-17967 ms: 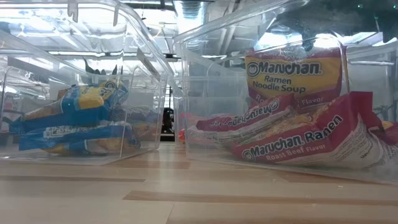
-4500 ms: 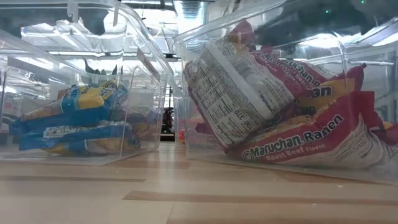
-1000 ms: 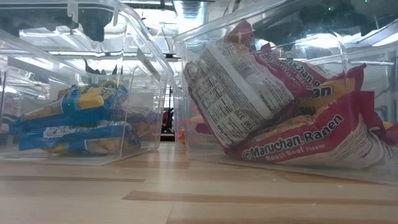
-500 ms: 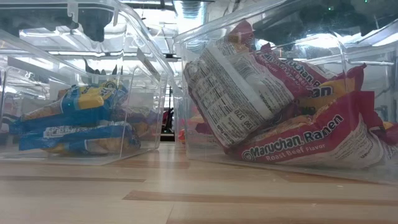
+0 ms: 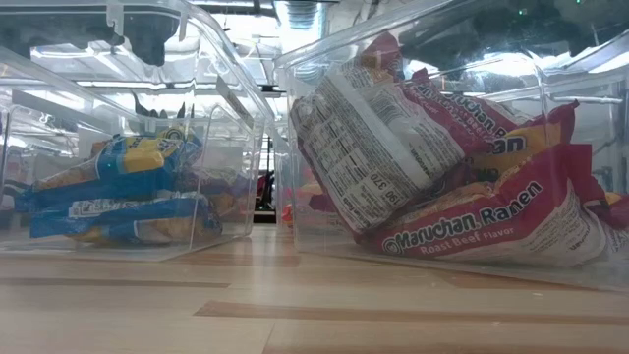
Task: Sort Maruchan noodles
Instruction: Put the blue noodle pack into the bottom left transparent bin
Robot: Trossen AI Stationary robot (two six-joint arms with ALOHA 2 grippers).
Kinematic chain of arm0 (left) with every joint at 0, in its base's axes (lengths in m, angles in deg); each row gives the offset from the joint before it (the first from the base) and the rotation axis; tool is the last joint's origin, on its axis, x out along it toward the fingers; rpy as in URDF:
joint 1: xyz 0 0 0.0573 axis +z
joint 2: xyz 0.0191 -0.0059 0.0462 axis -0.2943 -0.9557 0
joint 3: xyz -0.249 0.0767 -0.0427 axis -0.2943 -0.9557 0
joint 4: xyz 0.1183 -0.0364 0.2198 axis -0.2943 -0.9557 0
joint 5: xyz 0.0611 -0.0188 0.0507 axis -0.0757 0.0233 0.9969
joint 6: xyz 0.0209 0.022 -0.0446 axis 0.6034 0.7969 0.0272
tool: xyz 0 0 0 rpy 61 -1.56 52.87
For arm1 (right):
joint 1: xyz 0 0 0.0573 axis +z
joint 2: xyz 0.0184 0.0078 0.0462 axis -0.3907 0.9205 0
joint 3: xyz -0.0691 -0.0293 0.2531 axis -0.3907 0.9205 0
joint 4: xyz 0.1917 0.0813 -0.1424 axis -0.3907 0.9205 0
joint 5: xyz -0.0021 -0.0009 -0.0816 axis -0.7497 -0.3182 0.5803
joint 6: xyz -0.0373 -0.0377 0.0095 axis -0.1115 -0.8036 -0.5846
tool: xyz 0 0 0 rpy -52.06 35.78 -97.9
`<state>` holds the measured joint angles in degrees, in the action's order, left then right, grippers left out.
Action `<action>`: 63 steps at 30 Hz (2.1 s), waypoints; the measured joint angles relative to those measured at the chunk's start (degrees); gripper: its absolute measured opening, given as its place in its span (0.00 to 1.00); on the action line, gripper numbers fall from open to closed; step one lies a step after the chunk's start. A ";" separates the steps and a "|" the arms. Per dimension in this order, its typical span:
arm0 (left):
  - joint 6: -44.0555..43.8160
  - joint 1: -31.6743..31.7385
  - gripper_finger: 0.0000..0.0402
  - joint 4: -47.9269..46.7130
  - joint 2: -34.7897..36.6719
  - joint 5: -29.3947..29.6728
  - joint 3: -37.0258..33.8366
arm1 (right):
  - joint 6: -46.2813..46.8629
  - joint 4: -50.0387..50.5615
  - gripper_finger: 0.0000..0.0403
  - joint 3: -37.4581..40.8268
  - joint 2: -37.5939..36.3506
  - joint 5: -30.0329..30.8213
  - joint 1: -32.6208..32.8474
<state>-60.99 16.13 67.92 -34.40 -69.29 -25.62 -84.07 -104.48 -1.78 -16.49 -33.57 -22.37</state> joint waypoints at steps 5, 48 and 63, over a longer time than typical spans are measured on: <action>-0.03 0.00 0.55 0.85 0.00 -0.02 -0.02 | 0.00 -0.11 0.45 0.00 0.00 -0.01 0.00; 0.02 0.01 0.55 1.33 0.02 -0.23 -0.02 | -0.02 -5.03 0.45 0.00 0.00 -0.11 1.22; -1.10 0.00 0.55 2.42 0.02 -0.25 -0.02 | -0.02 -5.00 0.45 0.00 0.00 -0.09 1.11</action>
<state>-62.09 16.13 70.34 -34.37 -69.54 -25.64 -84.09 -109.49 -1.78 -16.49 -33.66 -21.26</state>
